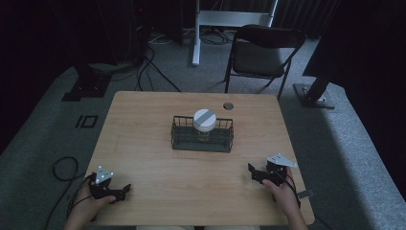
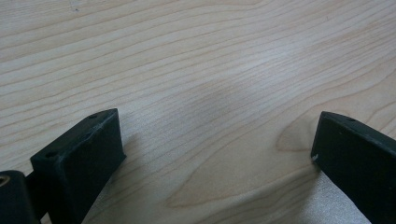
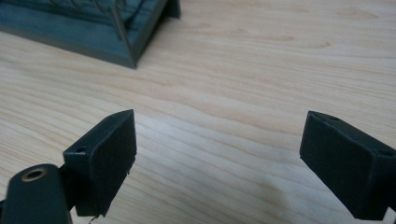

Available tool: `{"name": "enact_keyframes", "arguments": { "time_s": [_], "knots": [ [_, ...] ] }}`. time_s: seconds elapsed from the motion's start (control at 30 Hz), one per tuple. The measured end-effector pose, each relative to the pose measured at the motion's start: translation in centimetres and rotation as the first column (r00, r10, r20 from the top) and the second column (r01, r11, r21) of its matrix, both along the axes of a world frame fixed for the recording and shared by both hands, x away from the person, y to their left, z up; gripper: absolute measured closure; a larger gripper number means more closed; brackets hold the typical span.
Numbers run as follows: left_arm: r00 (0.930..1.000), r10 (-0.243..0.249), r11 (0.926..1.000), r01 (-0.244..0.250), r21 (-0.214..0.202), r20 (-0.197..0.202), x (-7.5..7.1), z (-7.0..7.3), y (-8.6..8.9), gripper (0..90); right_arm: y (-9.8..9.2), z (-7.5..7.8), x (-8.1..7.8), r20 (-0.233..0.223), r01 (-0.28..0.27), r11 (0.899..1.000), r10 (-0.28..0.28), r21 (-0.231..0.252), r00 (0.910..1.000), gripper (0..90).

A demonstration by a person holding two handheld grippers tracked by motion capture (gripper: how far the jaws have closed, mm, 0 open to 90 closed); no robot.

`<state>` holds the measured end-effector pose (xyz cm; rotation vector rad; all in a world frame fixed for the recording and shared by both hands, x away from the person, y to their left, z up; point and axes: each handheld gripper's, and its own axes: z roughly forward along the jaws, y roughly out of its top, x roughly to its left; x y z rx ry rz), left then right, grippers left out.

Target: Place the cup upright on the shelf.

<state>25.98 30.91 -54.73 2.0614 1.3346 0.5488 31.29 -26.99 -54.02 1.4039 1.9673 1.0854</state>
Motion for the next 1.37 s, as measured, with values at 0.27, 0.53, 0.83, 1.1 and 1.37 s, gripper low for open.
{"name": "enact_keyframes", "arguments": {
  "time_s": [0.27,0.53,0.83,1.1,1.37],
  "knots": [
    [1.0,0.0,1.0,0.0,0.0,0.0,0.0,0.0,0.0,2.5,-0.6,-0.8,0.2,-0.055,0.002,1.0,-0.004,-0.026,0.9985,10.8],
    [1.0,0.0,1.0,0.0,-0.001,0.001,0.0,0.0,0.0,2.5,-0.8,-0.9,0.3,-0.094,0.009,0.999,-0.013,-0.045,0.9955,10.8],
    [1.0,0.0,1.0,0.0,0.0,0.0,0.0,0.0,0.0,2.5,-0.5,-1.1,0.6,-0.131,0.003,0.995,-0.017,-0.101,0.9913,10.8],
    [1.0,0.0,1.0,0.0,0.0,0.001,0.0,0.0,0.0,2.5,-0.5,-1.1,0.6,-0.13,0.004,0.995,-0.017,-0.101,0.9914,10.8],
    [1.0,0.0,1.0,0.0,0.0,0.0,0.0,0.0,0.0,2.5,-0.5,-1.1,0.6,-0.13,0.003,0.995,-0.016,-0.101,0.9913,10.8]
  ]
}}
